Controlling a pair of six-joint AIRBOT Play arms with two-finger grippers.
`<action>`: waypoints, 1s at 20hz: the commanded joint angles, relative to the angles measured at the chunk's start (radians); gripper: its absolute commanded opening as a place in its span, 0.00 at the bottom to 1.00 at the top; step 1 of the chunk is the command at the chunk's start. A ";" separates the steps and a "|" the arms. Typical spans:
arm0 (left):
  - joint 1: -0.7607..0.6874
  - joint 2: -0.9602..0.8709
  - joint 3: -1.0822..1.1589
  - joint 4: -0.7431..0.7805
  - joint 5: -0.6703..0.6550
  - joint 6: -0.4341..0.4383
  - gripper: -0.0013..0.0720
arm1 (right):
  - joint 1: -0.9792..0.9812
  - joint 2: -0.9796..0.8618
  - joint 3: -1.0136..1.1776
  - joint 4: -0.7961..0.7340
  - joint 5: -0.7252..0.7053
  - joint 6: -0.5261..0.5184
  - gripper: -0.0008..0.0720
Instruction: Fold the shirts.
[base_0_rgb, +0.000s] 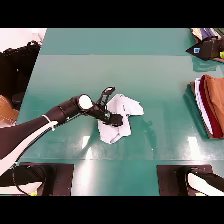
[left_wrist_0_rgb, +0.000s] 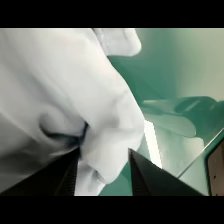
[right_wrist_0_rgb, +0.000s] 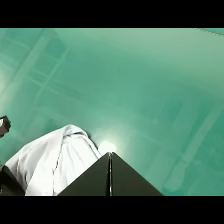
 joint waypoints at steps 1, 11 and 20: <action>-0.010 -0.013 0.000 0.007 0.067 -0.024 0.56 | 0.001 -0.001 0.000 0.000 0.017 0.000 0.03; 0.074 0.021 0.118 0.050 -0.113 0.037 0.05 | 0.000 -0.002 0.000 -0.039 0.051 0.000 0.03; 0.372 0.295 0.198 0.335 -0.422 0.036 0.05 | 0.083 -0.085 -0.451 -0.062 0.017 0.000 0.64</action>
